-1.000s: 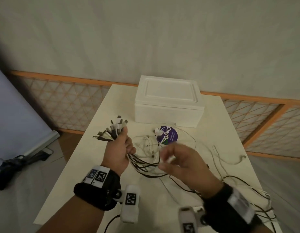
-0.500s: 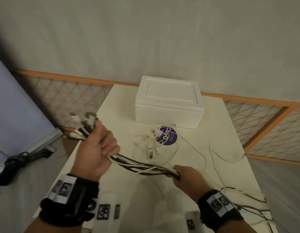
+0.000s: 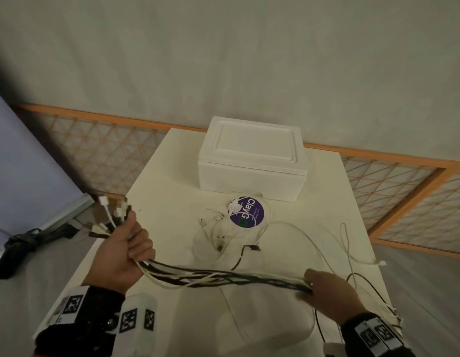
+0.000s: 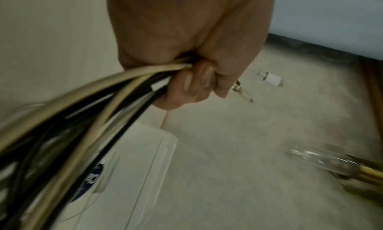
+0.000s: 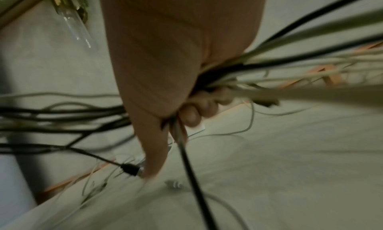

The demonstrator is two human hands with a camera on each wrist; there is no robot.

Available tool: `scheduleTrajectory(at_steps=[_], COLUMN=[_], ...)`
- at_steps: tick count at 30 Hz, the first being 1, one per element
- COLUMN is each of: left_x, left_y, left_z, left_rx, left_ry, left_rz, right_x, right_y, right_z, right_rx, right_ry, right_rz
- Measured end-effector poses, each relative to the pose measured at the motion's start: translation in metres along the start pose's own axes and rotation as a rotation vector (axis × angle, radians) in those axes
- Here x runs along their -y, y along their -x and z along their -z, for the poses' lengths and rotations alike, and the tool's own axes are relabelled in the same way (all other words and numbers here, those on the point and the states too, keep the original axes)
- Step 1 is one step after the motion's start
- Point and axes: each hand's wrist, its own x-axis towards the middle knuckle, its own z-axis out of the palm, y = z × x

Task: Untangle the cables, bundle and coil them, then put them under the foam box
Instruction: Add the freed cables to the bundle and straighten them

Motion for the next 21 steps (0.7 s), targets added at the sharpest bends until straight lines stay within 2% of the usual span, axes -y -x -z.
scheduleTrajectory(at_steps=[2, 3, 5, 6, 7, 9, 11, 12, 14, 16, 18, 21], left_x=[0.015, 0.022, 0.031, 0.035, 0.038, 0.046, 0.053, 0.056, 0.062, 0.066, 0.069, 0.073], left_y=[-0.001, -0.003, -0.005, -0.005, -0.005, -0.005, -0.006, -0.007, -0.013, -0.021, -0.027, -0.031], left_z=[0.009, 0.015, 0.025, 0.028, 0.03, 0.035, 0.036, 0.035, 0.035, 0.035, 0.033, 0.03], left_rx=[-0.062, -0.103, -0.171, -0.183, -0.189, -0.201, -0.219, -0.222, -0.243, -0.254, -0.268, -0.281], left_ry=[0.002, 0.001, 0.004, 0.003, -0.002, -0.009, -0.022, -0.026, -0.049, -0.096, -0.141, -0.18], left_rz=[0.105, 0.139, 0.186, 0.209, 0.229, 0.266, 0.279, 0.285, 0.306, 0.325, 0.33, 0.322], right_x=[-0.003, -0.006, -0.014, -0.017, -0.017, -0.008, 0.02, 0.04, 0.089, 0.131, 0.159, 0.173], right_y=[-0.001, -0.001, -0.004, -0.007, -0.01, -0.022, -0.033, -0.04, -0.053, -0.073, -0.09, -0.106], right_z=[0.0, 0.003, 0.011, 0.013, 0.016, 0.019, 0.028, 0.036, 0.047, 0.044, 0.031, 0.01], right_rx=[0.294, 0.415, 0.525, 0.489, 0.392, 0.082, -0.19, -0.248, -0.236, -0.157, -0.058, 0.002], right_ry=[-0.066, -0.157, -0.498, -0.621, -0.643, -0.467, -0.342, -0.309, -0.251, -0.163, 0.005, 0.234], right_rz=[0.012, -0.035, -0.161, -0.213, -0.246, -0.215, -0.069, 0.06, 0.315, 0.509, 0.598, 0.613])
